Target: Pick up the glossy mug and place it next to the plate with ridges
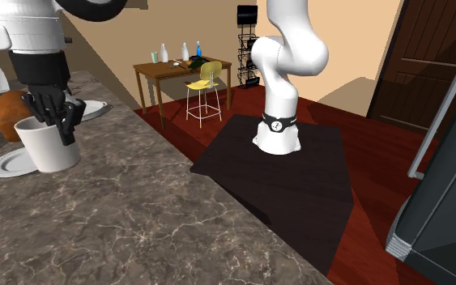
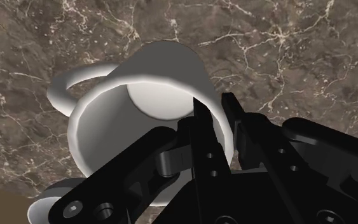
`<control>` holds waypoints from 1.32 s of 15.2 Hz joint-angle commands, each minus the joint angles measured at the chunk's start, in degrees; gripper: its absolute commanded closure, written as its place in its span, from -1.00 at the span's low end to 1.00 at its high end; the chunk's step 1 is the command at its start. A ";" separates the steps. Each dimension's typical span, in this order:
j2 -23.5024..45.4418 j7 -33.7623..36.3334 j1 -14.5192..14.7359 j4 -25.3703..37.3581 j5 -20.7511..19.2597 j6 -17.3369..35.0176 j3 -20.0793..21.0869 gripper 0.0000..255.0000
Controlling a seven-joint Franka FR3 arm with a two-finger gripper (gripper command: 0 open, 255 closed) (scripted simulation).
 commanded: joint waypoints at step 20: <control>27.58 -19.96 -19.52 41.32 8.09 -14.61 -2.20 1.00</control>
